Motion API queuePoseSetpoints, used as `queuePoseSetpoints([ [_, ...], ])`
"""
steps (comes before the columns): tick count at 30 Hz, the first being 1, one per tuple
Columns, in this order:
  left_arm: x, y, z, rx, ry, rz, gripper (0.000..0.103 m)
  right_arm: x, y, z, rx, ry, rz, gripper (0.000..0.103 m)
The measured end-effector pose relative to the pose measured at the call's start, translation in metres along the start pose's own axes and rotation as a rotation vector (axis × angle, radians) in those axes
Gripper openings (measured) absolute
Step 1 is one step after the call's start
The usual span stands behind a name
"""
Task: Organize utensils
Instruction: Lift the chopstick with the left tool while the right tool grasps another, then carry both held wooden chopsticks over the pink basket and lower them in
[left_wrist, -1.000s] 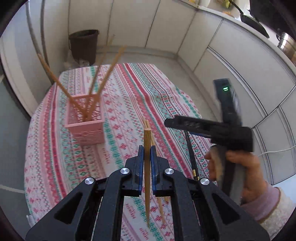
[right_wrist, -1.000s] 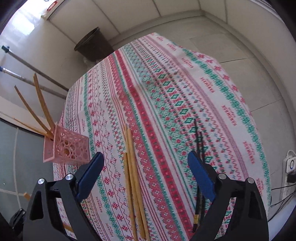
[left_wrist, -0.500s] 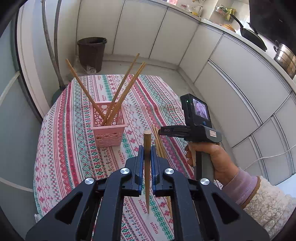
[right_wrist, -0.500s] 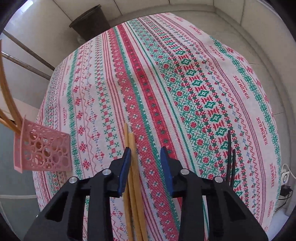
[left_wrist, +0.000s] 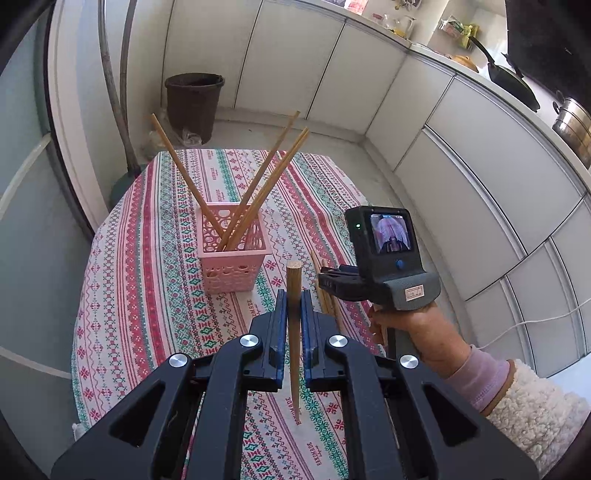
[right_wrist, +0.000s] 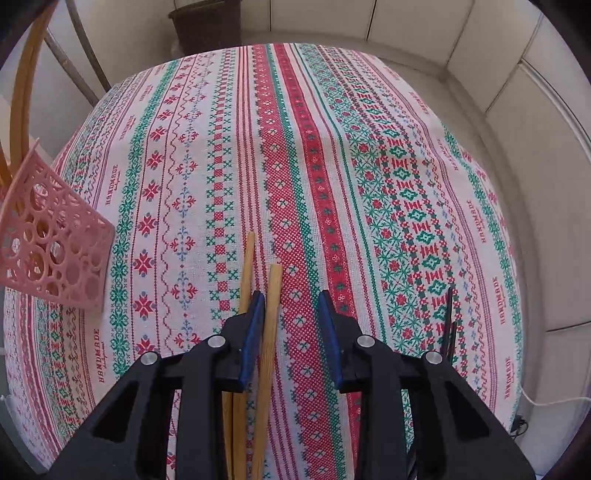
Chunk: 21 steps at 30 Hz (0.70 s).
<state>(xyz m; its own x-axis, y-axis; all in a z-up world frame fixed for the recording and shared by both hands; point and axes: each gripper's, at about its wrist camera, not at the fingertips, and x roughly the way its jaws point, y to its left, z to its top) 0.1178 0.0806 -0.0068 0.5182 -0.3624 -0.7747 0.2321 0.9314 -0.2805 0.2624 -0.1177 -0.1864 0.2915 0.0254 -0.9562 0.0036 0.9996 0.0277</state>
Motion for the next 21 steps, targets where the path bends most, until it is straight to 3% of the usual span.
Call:
queuePoseSetpoints([
  [2, -0.002, 0.001, 0.001, -0.002, -0.012, 0.001, 0.007, -0.005, -0.020, -0.003, 0.079, -0.015, 0.080, 0.007],
  [3, -0.005, 0.001, 0.002, -0.006, -0.018, -0.002, 0.007, -0.008, -0.029, -0.004, 0.116, -0.022, 0.127, 0.008],
  [12, -0.026, -0.004, 0.004, -0.016, -0.085, -0.010, 0.007, -0.115, -0.050, -0.029, 0.116, -0.277, 0.206, 0.007],
  [21, -0.047, 0.001, 0.007, -0.047, -0.146, 0.009, 0.007, -0.200, -0.065, -0.050, 0.123, -0.413, 0.278, 0.007],
])
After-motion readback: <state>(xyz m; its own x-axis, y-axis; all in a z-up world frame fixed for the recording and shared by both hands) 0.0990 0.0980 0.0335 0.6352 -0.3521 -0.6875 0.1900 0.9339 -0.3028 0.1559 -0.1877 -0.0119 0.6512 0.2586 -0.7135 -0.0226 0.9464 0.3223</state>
